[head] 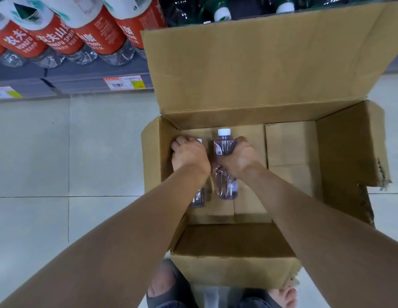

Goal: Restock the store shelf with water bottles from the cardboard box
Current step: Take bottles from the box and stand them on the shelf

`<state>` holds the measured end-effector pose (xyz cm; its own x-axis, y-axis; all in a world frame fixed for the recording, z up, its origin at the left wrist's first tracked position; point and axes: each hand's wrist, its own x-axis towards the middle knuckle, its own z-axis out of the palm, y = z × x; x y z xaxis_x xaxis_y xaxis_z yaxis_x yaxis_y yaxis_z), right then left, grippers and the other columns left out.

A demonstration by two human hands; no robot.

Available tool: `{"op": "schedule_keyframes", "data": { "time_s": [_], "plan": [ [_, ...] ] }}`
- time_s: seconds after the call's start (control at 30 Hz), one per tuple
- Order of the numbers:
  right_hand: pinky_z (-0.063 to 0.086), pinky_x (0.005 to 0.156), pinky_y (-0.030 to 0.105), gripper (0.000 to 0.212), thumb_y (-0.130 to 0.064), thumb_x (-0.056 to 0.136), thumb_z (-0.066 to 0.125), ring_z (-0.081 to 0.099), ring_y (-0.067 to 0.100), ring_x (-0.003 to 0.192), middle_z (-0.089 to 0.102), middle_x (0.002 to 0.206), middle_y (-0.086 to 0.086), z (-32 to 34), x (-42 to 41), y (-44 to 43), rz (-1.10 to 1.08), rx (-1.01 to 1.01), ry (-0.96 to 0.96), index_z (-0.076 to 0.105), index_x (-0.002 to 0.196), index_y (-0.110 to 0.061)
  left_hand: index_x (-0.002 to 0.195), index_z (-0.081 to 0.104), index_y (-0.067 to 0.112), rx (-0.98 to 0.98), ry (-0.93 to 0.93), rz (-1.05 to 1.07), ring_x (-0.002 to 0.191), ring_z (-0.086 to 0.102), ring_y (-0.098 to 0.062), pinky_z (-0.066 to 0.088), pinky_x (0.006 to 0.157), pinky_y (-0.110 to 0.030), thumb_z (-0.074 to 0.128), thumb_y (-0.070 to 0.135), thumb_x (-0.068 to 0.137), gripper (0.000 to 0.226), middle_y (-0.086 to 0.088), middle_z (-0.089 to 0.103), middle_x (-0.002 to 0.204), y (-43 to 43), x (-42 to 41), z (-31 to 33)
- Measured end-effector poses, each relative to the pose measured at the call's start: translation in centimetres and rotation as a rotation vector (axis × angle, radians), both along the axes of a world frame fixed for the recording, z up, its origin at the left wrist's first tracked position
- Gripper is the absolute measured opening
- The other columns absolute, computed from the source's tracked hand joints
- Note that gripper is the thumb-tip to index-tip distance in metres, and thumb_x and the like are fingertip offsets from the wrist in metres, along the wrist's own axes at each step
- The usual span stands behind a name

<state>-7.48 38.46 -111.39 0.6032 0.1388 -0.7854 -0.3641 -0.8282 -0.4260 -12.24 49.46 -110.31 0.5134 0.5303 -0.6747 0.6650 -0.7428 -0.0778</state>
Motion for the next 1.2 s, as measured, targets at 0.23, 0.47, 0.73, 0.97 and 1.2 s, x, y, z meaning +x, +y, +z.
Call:
{"op": "schedule_keyframes", "data": {
  "time_s": [0.23,0.47,0.73,0.97,1.2],
  "plan": [
    [0.056,0.067,0.030,0.061,-0.020,0.072,0.090,0.069,0.024,0.087,0.069,0.098,0.000,1.2,2.1,-4.9,-0.013,0.111,-0.024,0.055,0.123,-0.018,0.151,0.030,0.016,-0.147,-0.096,0.414,0.124,0.056,-0.037,0.051,0.098,-0.043,0.065,0.027,0.099,0.064,-0.017,0.046,0.141,-1.6,-0.4,-1.6],
    [0.058,0.062,0.021,0.067,-0.021,0.077,0.090,0.069,0.012,0.079,0.069,0.102,0.000,7.0,1.0,-7.4,-0.088,0.239,-0.014,0.054,0.133,-0.021,0.125,0.040,0.018,-0.290,-0.357,0.589,0.110,0.063,-0.029,0.054,0.093,-0.039,0.080,0.026,0.087,0.056,-0.008,0.062,0.122,-3.3,-1.8,2.7],
    [0.056,0.075,0.020,0.059,-0.019,0.077,0.086,0.069,0.012,0.092,0.067,0.102,-0.008,26.2,0.8,-8.2,-0.091,0.289,-0.152,0.053,0.125,-0.031,0.110,0.052,0.022,-0.467,-0.536,0.332,0.095,0.060,-0.021,0.042,0.079,-0.024,0.080,0.027,0.085,0.038,0.000,0.064,0.109,-1.8,-2.7,21.1],
    [0.058,0.079,0.026,0.067,-0.021,0.073,0.090,0.071,0.007,0.088,0.072,0.102,-0.012,50.7,2.3,-6.0,-0.074,0.369,-0.347,0.052,0.128,-0.025,0.117,0.061,0.022,-0.494,-0.712,0.234,0.094,0.067,-0.022,0.053,0.084,-0.035,0.090,0.033,0.075,0.053,0.005,0.073,0.100,2.4,-2.2,46.2],
    [0.059,0.091,0.046,0.085,-0.044,0.054,0.086,0.073,0.014,0.098,0.071,0.116,-0.005,72.2,2.0,-3.1,0.058,0.464,-0.484,0.053,0.130,-0.028,0.118,0.065,0.029,-0.464,-0.900,0.066,0.087,0.065,-0.012,0.046,0.072,-0.025,0.095,0.035,0.070,0.057,0.012,0.069,0.091,5.6,-2.3,68.1]
  ]
}}
